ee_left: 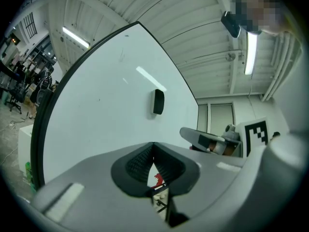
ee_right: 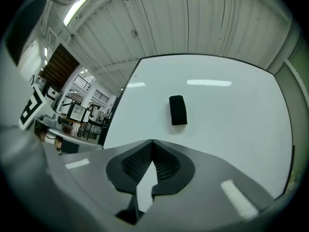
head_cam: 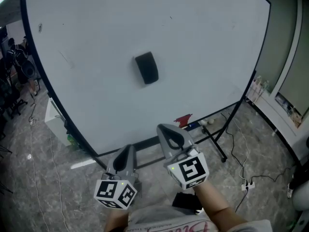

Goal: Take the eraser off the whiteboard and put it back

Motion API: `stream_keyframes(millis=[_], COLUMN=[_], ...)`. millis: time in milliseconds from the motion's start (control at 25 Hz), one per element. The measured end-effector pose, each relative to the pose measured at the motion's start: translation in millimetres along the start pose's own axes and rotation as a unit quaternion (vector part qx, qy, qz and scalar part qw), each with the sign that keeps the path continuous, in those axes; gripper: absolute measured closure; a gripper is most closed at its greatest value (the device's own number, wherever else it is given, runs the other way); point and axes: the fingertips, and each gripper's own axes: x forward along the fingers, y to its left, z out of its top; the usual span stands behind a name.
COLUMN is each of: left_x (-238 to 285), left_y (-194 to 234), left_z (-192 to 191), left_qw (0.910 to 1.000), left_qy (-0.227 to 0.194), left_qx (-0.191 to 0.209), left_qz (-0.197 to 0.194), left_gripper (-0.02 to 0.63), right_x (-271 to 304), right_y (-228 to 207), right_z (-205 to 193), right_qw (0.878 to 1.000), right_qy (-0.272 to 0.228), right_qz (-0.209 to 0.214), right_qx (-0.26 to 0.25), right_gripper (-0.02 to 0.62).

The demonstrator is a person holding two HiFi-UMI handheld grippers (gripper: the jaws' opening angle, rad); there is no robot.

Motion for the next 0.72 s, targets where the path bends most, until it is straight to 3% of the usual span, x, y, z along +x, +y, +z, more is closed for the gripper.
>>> stream_keyframes(millis=[720], left_x=[-4.4], left_y=[-9.9], left_z=[-4.5], left_qw=[0.9999], left_qy=[0.003], left_qx=[0.006], left_qz=[-0.008], left_gripper=[0.607], right_x=[-41.7], right_y=[38.0], right_z=[-23.7], right_qw=[0.998], right_qy=[0.039], right_qz=[0.013], right_qx=[0.051], right_gripper=[0.595])
